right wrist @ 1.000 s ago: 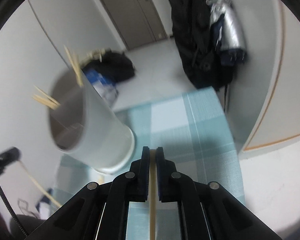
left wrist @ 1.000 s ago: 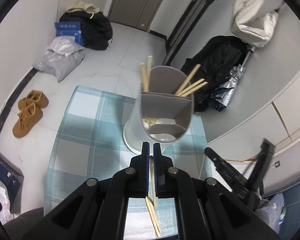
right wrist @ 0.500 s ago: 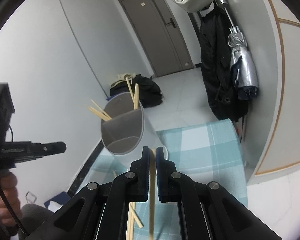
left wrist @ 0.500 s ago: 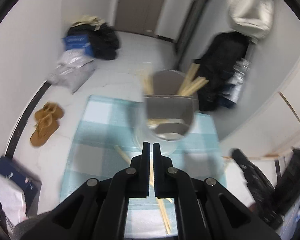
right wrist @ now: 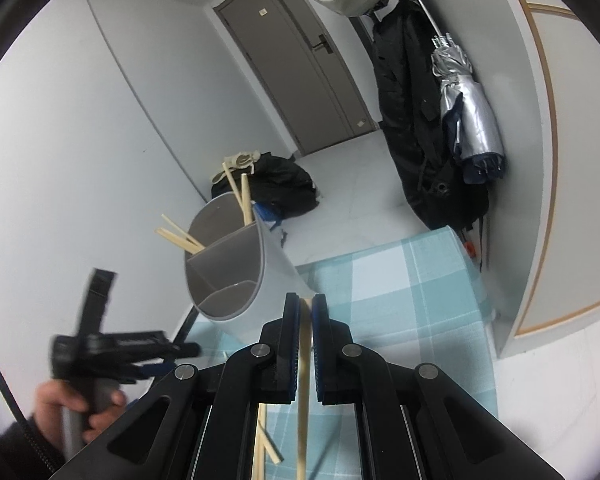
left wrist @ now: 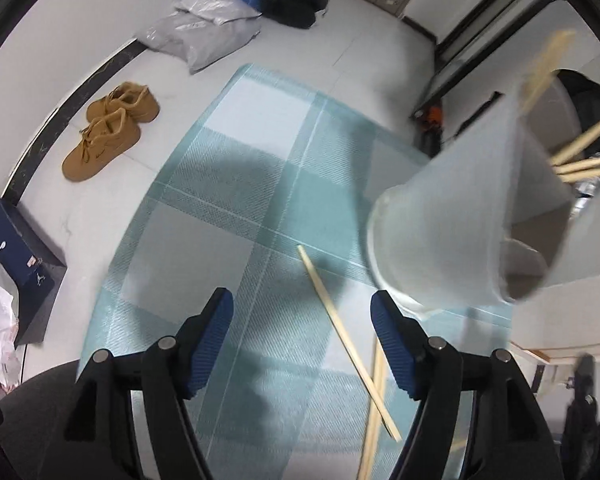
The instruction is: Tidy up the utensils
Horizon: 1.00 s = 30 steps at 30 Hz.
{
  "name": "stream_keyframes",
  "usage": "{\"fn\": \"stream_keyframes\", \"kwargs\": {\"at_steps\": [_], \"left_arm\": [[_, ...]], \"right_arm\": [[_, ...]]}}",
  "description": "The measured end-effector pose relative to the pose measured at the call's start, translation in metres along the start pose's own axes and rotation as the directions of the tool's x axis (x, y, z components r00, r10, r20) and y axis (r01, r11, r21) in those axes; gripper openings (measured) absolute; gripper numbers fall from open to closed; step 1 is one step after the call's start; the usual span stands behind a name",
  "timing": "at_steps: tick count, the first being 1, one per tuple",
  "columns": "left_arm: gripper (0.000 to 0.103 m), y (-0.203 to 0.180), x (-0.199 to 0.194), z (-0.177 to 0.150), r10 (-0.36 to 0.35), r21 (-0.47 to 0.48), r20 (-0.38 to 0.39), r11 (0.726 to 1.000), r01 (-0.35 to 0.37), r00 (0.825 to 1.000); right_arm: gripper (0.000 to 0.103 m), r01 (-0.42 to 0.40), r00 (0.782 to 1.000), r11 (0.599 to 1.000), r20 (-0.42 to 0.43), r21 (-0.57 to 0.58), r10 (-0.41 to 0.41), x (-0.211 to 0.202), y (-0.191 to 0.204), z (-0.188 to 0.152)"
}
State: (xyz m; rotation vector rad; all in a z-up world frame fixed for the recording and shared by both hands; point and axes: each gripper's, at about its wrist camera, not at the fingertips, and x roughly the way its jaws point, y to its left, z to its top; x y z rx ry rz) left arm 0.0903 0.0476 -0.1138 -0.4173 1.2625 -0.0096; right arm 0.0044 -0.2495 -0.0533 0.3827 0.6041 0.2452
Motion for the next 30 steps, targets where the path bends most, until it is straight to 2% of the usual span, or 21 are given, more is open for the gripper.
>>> {"fn": "stream_keyframes", "kwargs": {"at_steps": [6,8,10,11,12,14,15,16,17,20,23,30], "left_arm": [[0.068,-0.002,0.019,0.006,0.064,-0.026,-0.039,0.998,-0.065,0.997],[0.067,0.000,0.024,0.005,0.113,-0.035,-0.039,0.993,-0.115,0.993],[0.067,-0.007,0.020,0.004,0.147,-0.006,-0.002,0.989,-0.147,0.989],[0.065,-0.009,0.021,0.003,0.150,0.002,-0.007,0.989,-0.150,0.989],[0.055,-0.011,0.020,0.001,0.179,0.009,0.012,0.984,-0.179,0.984],[0.041,-0.016,0.020,0.000,0.243,0.016,0.026,0.970,-0.244,0.970],[0.027,-0.018,0.020,0.000,0.272,0.023,0.026,0.962,-0.273,0.962],[0.019,-0.019,0.020,0.000,0.285,0.029,0.026,0.958,-0.286,0.958],[0.008,-0.020,0.021,0.002,0.274,0.029,0.016,0.961,-0.274,0.962],[0.002,-0.012,0.020,0.006,0.257,-0.027,-0.013,0.966,-0.257,0.966],[0.002,-0.001,0.015,0.007,0.242,-0.071,-0.004,0.968,-0.241,0.970],[0.002,0.009,-0.005,0.003,0.166,-0.083,0.069,0.984,-0.160,0.984]], "right_arm": [[0.005,0.005,1.000,1.000,0.002,-0.013,-0.005,0.001,-0.002,0.001],[0.005,0.006,1.000,1.000,0.000,-0.012,-0.006,0.001,-0.002,0.001],[0.005,0.004,1.000,1.000,0.000,-0.008,-0.004,-0.001,-0.003,0.000],[0.005,0.005,1.000,1.000,0.003,-0.005,-0.005,-0.002,-0.003,0.000],[0.005,0.002,1.000,1.000,0.005,-0.001,-0.002,-0.003,-0.004,0.000],[0.005,0.006,1.000,1.000,0.010,-0.001,-0.006,-0.005,-0.004,0.000],[0.005,0.007,1.000,1.000,0.009,-0.003,-0.007,-0.005,-0.004,0.000],[0.005,0.007,1.000,1.000,0.007,-0.003,-0.007,-0.005,-0.004,0.000],[0.005,0.008,1.000,1.000,0.008,-0.002,-0.008,-0.005,-0.004,0.000],[0.005,0.006,1.000,1.000,0.006,0.003,-0.006,-0.005,-0.004,0.000],[0.005,0.011,1.000,1.000,0.008,0.001,-0.011,-0.006,-0.004,0.000],[0.005,0.007,1.000,1.000,0.015,-0.006,-0.007,-0.010,0.003,-0.001]]}}
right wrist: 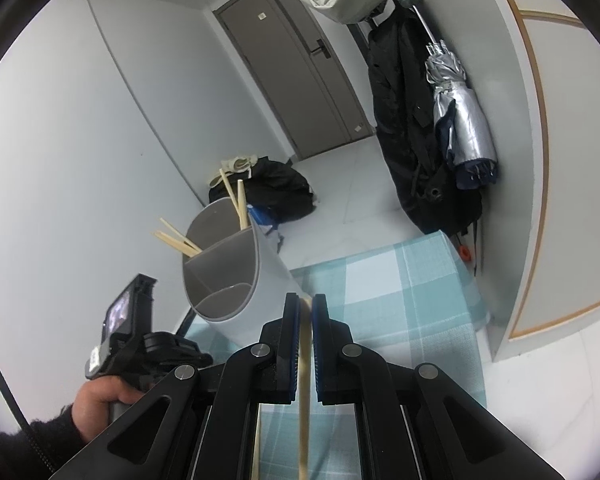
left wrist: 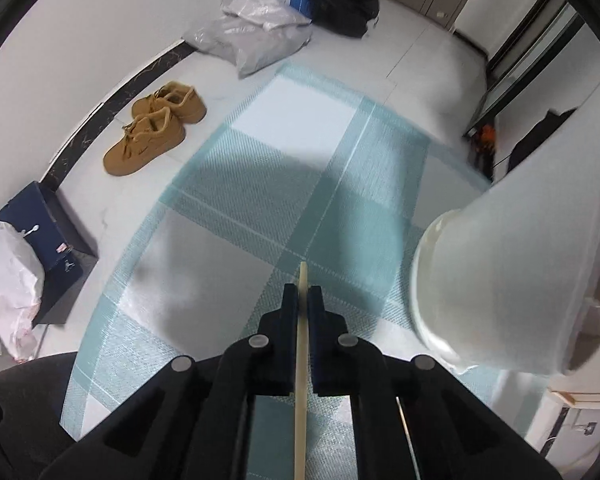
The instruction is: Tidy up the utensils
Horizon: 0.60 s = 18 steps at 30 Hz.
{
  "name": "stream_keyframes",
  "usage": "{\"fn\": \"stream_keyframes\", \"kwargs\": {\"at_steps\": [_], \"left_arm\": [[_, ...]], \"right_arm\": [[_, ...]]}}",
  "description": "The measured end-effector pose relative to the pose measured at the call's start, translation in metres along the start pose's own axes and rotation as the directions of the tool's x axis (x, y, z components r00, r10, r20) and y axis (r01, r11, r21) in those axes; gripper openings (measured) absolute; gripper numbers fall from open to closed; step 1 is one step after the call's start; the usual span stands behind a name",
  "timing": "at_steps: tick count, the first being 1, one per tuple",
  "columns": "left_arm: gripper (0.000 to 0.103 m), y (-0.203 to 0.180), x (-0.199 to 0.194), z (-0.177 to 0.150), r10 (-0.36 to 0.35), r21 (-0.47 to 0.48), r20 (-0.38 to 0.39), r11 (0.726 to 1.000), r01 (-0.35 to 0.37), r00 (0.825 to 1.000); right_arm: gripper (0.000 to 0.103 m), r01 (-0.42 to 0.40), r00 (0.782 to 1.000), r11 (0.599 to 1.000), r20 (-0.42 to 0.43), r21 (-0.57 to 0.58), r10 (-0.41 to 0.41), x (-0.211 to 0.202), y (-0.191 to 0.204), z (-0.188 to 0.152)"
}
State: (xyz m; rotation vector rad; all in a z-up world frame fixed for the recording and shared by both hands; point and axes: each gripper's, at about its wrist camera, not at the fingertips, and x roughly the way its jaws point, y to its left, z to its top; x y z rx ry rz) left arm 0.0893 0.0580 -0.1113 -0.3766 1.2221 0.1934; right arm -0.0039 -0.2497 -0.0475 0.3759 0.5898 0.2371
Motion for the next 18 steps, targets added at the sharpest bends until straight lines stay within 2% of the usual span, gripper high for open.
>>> {"fn": "stream_keyframes", "kwargs": {"at_steps": [3,6,11,18], "left_arm": [[0.002,0.003,-0.024,-0.005,-0.053,0.028,0.078,0.998,0.051,0.996],[0.002,-0.007,-0.043,-0.009,-0.115,0.069,0.139,0.992,0.107,0.983],[0.002,-0.018,-0.081,-0.030,-0.194,0.171,0.249,0.973,0.155,0.949],[0.002,-0.037,-0.112,-0.046,-0.284,0.317,0.324,0.931,0.179,0.902]], "right_arm": [[0.005,-0.004,1.000,0.999,0.009,-0.034,0.004,-0.002,0.008,0.000],[0.005,-0.032,0.999,0.997,0.026,-0.072,0.034,-0.005,0.019,0.000],[0.005,-0.046,0.998,0.991,0.043,-0.128,0.052,-0.011,0.035,-0.003],[0.005,-0.042,0.996,0.983,0.070,-0.180,0.056,-0.017,0.055,-0.006]]}}
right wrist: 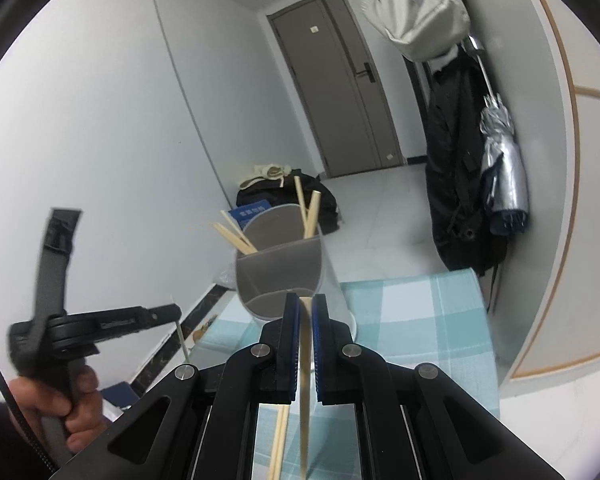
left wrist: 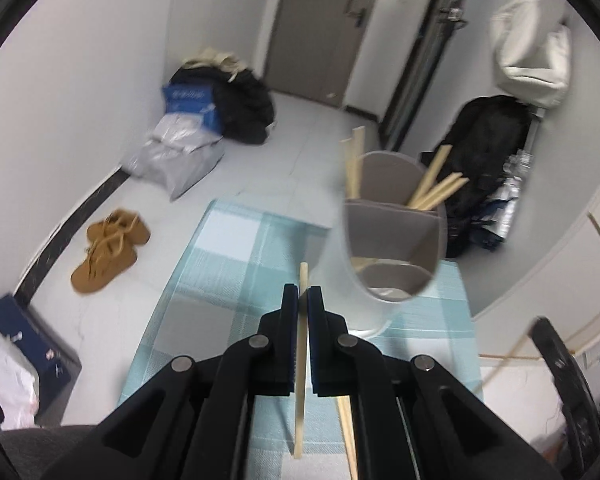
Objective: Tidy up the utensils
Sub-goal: 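Carry both held chopsticks up over the white utensil holder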
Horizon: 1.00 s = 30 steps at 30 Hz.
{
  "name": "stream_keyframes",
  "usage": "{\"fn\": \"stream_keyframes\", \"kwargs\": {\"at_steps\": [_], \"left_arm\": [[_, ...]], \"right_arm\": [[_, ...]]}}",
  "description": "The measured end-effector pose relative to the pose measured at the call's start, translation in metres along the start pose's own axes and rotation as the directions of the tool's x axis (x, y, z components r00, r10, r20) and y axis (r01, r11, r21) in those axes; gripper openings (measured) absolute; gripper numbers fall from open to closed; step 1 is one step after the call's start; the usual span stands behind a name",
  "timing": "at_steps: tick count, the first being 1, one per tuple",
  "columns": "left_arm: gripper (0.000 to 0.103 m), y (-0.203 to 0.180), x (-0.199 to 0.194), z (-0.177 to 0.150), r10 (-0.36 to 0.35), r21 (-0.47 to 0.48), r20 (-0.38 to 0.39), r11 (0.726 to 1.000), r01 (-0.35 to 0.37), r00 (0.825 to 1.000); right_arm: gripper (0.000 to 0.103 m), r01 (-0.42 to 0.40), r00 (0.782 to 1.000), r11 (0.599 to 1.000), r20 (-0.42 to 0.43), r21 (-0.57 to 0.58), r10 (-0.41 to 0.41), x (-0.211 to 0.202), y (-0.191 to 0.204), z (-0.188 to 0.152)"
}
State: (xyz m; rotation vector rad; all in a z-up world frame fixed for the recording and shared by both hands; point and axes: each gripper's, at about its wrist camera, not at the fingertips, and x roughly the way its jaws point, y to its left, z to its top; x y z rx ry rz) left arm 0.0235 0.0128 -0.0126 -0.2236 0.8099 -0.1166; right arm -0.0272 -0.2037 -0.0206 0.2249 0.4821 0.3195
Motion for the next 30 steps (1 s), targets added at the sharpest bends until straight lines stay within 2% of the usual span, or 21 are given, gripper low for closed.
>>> {"fn": "stream_keyframes", "kwargs": {"at_steps": [4,11,14,21,24,30], "left_arm": [[0.001,0.001,-0.007,0.005,-0.042,0.015,-0.016,0.999,0.042,0.999],[0.001,-0.010,-0.034,0.026,-0.104,0.050,0.016,0.993,0.104,0.994],[0.001,-0.018,-0.041,0.041,-0.139,0.062,0.018,0.989,0.138,0.990],[0.001,-0.033,-0.044,0.082,-0.161,0.099,0.031,0.983,0.157,0.986],[0.001,-0.037,-0.037,0.105,-0.198,0.073,0.009,0.978,0.197,0.980],[0.001,-0.045,-0.028,0.143,-0.216,0.064,0.046,0.975,0.213,0.975]], "right_arm": [[0.005,-0.017,1.000,1.000,0.003,-0.026,0.017,0.005,0.013,0.008],[0.005,-0.048,0.998,0.999,0.038,-0.025,0.049,0.001,0.029,0.039],[0.005,-0.059,0.997,0.998,0.046,-0.037,0.061,0.001,0.037,0.052],[0.005,-0.083,0.994,0.996,0.065,-0.044,0.086,0.012,0.049,0.100],[0.005,-0.096,0.992,0.995,0.074,-0.039,0.099,0.020,0.049,0.124],[0.005,-0.106,0.989,0.993,0.096,-0.048,0.110,0.041,0.046,0.169]]}}
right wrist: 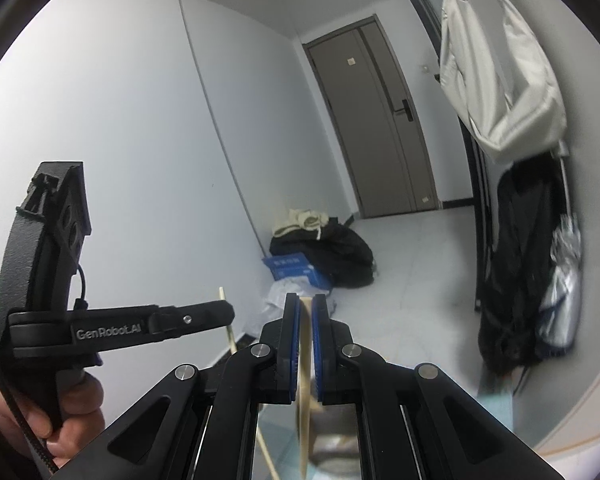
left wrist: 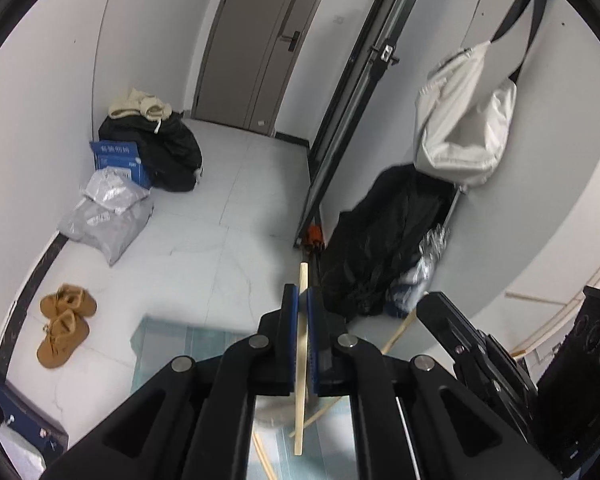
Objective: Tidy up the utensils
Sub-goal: 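Carry both held chopsticks up over the white utensil holder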
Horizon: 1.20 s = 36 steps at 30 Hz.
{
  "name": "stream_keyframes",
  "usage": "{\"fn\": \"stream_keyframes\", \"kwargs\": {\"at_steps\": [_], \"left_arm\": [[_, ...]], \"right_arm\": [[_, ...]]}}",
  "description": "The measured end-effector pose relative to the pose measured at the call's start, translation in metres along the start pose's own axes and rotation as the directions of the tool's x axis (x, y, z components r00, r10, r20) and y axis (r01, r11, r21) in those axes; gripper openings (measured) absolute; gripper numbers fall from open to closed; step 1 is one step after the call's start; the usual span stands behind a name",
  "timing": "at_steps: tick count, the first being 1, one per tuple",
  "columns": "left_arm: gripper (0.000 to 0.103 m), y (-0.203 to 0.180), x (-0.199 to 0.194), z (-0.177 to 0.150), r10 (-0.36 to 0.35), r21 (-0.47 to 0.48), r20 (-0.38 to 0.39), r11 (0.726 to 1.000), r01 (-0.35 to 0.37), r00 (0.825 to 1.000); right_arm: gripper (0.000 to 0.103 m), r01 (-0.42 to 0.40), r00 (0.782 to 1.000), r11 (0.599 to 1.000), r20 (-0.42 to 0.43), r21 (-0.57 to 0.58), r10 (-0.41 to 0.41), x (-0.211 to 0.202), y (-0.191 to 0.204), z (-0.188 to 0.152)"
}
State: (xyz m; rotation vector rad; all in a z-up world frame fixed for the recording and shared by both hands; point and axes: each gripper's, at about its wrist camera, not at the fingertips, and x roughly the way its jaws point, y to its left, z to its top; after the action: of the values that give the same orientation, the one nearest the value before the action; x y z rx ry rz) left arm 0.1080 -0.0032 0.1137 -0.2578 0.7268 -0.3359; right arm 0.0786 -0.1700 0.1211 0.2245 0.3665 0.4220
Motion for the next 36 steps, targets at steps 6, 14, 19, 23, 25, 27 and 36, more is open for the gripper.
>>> {"fn": "stream_keyframes", "kwargs": {"at_steps": [6,14,19,23,25,27,36], "left_arm": [[0.001,0.007,0.023,0.023,-0.027,-0.016,0.000,0.999,0.027,1.000],[0.001,0.020,0.043,0.027,-0.001,0.007,0.075,1.000,0.001,0.997],[0.001,0.025,0.052,0.017,-0.008,0.057,0.124,0.998,0.001,0.992],[0.001,0.029,0.055,0.009,-0.052,0.092,0.135,0.995,0.039,0.990],[0.001,0.028,0.054,0.007,-0.061,0.118,0.143,0.992,0.044,0.988],[0.001,0.027,0.054,0.005,-0.069,0.130,0.152,0.990,0.049,0.986],[0.001,0.023,0.057,-0.007,-0.056,0.154,0.123,0.987,0.037,0.991]], "right_arm": [[0.005,0.017,0.999,0.999,0.041,-0.044,-0.015,0.026,-0.010,0.025],[0.005,0.047,0.997,0.997,0.056,-0.066,-0.043,0.059,-0.024,0.020],[0.005,0.044,0.998,0.997,0.048,-0.060,-0.041,0.070,-0.030,0.010],[0.005,0.030,0.998,0.997,0.048,-0.068,-0.027,0.070,-0.031,0.001],[0.005,0.024,0.999,0.997,0.047,-0.069,-0.021,0.068,-0.032,-0.003],[0.005,0.025,0.998,0.996,0.055,-0.087,-0.020,0.066,-0.032,-0.009],[0.005,0.016,1.000,0.992,0.010,-0.127,-0.015,0.069,-0.032,-0.035]]}}
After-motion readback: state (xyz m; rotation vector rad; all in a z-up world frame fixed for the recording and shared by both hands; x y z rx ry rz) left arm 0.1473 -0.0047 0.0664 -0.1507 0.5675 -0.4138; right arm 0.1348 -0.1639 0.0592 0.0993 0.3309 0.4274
